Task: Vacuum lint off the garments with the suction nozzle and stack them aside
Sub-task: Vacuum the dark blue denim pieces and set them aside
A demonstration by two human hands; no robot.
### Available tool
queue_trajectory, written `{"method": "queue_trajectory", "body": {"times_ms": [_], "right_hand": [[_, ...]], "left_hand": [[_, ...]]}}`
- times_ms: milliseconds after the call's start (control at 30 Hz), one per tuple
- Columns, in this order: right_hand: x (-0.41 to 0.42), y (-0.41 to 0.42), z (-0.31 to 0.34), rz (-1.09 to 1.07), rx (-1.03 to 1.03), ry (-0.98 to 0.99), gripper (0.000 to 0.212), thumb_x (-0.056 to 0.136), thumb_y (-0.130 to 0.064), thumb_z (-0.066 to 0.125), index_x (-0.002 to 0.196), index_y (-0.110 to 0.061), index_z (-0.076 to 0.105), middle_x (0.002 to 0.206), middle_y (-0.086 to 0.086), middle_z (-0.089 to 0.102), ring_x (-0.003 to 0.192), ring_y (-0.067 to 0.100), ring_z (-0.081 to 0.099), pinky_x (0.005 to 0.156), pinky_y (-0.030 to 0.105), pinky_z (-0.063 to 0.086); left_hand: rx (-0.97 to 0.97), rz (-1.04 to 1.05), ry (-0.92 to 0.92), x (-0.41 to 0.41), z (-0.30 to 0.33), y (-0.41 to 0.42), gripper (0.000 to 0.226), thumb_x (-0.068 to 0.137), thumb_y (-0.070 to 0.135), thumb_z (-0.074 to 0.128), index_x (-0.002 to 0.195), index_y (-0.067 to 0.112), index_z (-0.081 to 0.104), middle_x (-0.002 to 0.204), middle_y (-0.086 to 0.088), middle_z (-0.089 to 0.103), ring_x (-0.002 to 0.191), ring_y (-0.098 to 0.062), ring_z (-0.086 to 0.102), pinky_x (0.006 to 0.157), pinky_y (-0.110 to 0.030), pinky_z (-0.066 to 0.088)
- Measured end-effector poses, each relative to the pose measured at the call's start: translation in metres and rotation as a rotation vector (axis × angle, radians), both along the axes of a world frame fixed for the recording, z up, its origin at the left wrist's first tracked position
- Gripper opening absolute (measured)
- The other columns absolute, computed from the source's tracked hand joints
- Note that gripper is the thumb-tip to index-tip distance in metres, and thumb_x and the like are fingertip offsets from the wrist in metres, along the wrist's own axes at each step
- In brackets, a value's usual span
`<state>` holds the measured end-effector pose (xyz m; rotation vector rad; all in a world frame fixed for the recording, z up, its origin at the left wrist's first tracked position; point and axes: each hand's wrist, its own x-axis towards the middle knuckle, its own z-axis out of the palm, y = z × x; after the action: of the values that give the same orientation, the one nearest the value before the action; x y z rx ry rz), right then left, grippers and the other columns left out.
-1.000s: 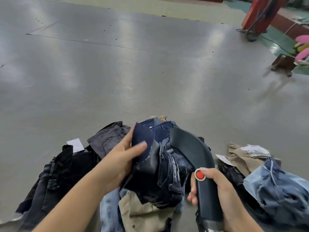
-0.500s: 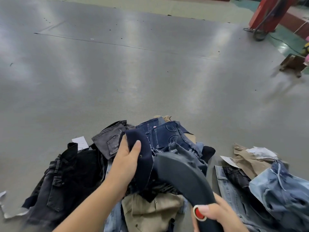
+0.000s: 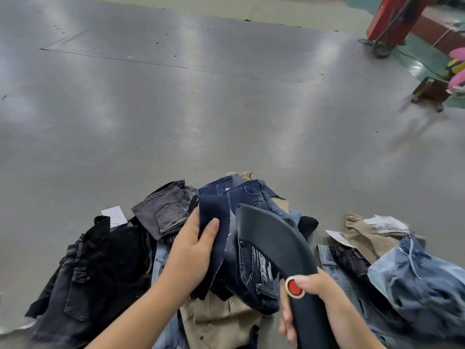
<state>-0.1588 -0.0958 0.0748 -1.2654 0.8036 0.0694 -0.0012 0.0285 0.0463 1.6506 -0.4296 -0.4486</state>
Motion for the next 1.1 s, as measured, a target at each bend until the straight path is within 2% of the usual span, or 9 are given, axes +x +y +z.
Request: {"method": "queue_trajectory", "body": {"times_ms": [100, 233, 333, 467, 600, 767, 933, 1000, 1100], "right_hand": [[-0.002, 0.009, 0.004, -0.064, -0.005, -0.128, 0.035, 0.041, 0.016, 0.053, 0.054, -0.015, 0.064, 0.030, -0.004, 0.051, 0.026, -0.005, 0.047, 0.036, 0.008, 0.039], [-0.006, 0.016, 0.008, 0.003, 0.121, -0.148, 0.040, 0.019, -0.015, 0.063, 0.056, -0.028, 0.072, 0.058, -0.003, 0.071, 0.061, -0.009, 0.063, 0.051, 0.008, 0.048], [-0.004, 0.007, -0.001, -0.020, 0.105, -0.103, 0.030, 0.015, -0.013, 0.061, 0.044, -0.008, 0.068, 0.043, 0.005, 0.062, 0.038, 0.005, 0.059, 0.040, 0.013, 0.046], [0.000, -0.010, 0.010, 0.001, 0.160, -0.129, 0.039, 0.045, -0.028, 0.066, 0.056, 0.006, 0.052, 0.043, 0.019, 0.050, 0.039, 0.028, 0.052, 0.039, 0.027, 0.044], [0.000, 0.000, 0.002, 0.005, 0.146, -0.108, 0.038, 0.019, -0.020, 0.061, 0.051, 0.001, 0.062, 0.033, 0.013, 0.049, 0.028, 0.018, 0.052, 0.032, 0.020, 0.042], [-0.014, 0.013, -0.003, 0.119, 0.184, -0.209, 0.063, 0.032, -0.020, 0.067, 0.095, -0.019, 0.072, 0.073, 0.005, 0.074, 0.064, 0.011, 0.069, 0.057, 0.016, 0.049], [0.003, 0.009, -0.002, 0.058, 0.086, -0.145, 0.032, 0.042, 0.014, 0.063, 0.073, 0.008, 0.066, 0.040, 0.022, 0.056, 0.043, 0.013, 0.057, 0.033, 0.013, 0.039], [0.011, 0.005, -0.001, 0.032, 0.167, -0.103, 0.022, 0.047, -0.002, 0.072, 0.061, 0.014, 0.065, 0.039, 0.033, 0.048, 0.043, 0.021, 0.056, 0.031, 0.017, 0.040], [0.008, -0.003, 0.000, -0.039, 0.218, -0.163, 0.040, 0.052, -0.029, 0.068, 0.062, 0.007, 0.054, 0.047, 0.022, 0.051, 0.039, 0.029, 0.052, 0.040, 0.027, 0.046]], "left_hand": [[-0.017, 0.017, 0.036, 0.004, 0.002, -0.001, 0.030, 0.099, 0.013, 0.046, 0.117, 0.034, 0.059, 0.110, 0.020, 0.068, 0.104, 0.003, 0.061, 0.091, -0.017, 0.045], [-0.054, -0.004, 0.057, 0.005, 0.003, -0.001, 0.031, 0.100, 0.011, 0.045, 0.115, 0.034, 0.059, 0.109, 0.024, 0.067, 0.101, 0.007, 0.061, 0.079, -0.003, 0.043], [-0.056, -0.059, 0.061, -0.001, 0.001, -0.001, 0.031, 0.099, 0.010, 0.046, 0.117, 0.031, 0.058, 0.111, 0.019, 0.068, 0.105, 0.003, 0.061, 0.088, -0.011, 0.044], [-0.049, -0.121, 0.144, -0.008, -0.001, -0.001, 0.032, 0.100, 0.014, 0.046, 0.120, 0.035, 0.058, 0.114, 0.016, 0.068, 0.110, -0.004, 0.061, 0.097, -0.026, 0.044], [-0.122, -0.090, 0.357, 0.001, 0.003, -0.002, 0.029, 0.100, 0.020, 0.045, 0.119, 0.034, 0.061, 0.110, 0.004, 0.072, 0.102, -0.017, 0.067, 0.092, -0.037, 0.049], [-0.168, -0.082, 0.447, 0.003, 0.005, 0.000, 0.027, 0.099, 0.021, 0.045, 0.114, 0.033, 0.065, 0.104, 0.001, 0.074, 0.090, -0.014, 0.069, 0.074, -0.027, 0.055], [-0.166, -0.110, 0.462, 0.000, 0.004, -0.001, 0.029, 0.099, 0.021, 0.045, 0.108, 0.034, 0.069, 0.108, -0.003, 0.073, 0.097, -0.016, 0.069, 0.080, -0.030, 0.053], [-0.158, -0.127, 0.453, -0.002, 0.004, -0.002, 0.030, 0.099, 0.021, 0.046, 0.104, 0.036, 0.070, 0.106, -0.005, 0.073, 0.094, -0.019, 0.068, 0.083, -0.037, 0.052], [-0.121, -0.186, 0.438, -0.005, 0.001, 0.003, 0.023, 0.093, 0.028, 0.052, 0.103, 0.038, 0.070, 0.102, -0.004, 0.074, 0.090, -0.020, 0.070, 0.072, -0.032, 0.055]]}}
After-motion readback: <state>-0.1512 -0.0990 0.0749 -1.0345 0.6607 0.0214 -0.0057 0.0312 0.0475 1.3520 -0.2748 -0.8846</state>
